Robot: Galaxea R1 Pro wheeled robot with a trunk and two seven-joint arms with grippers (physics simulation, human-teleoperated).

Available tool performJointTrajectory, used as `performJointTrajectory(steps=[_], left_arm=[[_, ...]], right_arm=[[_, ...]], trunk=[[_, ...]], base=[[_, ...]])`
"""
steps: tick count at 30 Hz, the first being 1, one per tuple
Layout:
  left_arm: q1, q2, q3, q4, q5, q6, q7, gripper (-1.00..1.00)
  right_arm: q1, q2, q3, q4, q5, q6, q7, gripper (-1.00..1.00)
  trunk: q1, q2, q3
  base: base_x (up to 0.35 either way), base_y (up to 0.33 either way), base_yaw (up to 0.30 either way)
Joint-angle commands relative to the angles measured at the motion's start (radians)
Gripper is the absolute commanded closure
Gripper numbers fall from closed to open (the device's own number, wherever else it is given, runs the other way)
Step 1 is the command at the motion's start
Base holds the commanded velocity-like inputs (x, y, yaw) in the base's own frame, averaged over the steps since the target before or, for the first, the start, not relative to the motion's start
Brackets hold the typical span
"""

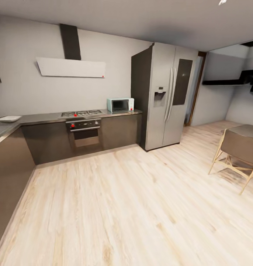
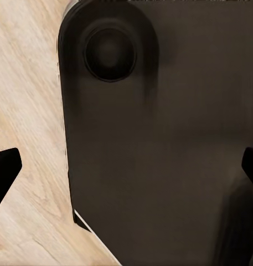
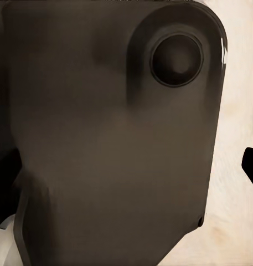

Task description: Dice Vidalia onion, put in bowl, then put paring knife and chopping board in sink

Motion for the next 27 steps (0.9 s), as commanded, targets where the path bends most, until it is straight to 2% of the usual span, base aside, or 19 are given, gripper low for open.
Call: performJointTrajectory(steps=[1,19,23,27], left_arm=[[0.0,0.0,0.0,-0.001,0.0,-0.001,0.0,-1.0],[0.0,-0.001,0.0,-0.002,0.001,-0.001,0.0,-1.0],[0.0,0.0,0.001,-0.002,0.002,-0.001,0.0,-1.0],[0.0,0.0,0.006,-0.005,0.002,-0.004,0.0,-1.0]], right_arm=[[0.0,0.0,0.0,-0.001,0.0,0.001,-0.001,-1.0],[0.0,-0.006,0.002,-0.017,0.003,-0.001,0.0,-1.0],[0.0,-0.012,0.004,-0.05,0.006,-0.003,-0.002,-1.0],[0.0,-0.031,0.004,-0.109,0.007,-0.003,-0.006,-1.0]], trunk=[[0.0,0.0,-0.001],[0.0,0.0,-0.001],[0.0,0.0,-0.001],[0.0,0.0,-0.001]], base=[[0.168,-0.172,0.28],[0.221,-0.236,0.279],[0.231,-0.242,0.072],[0.235,-0.24,0.015]])
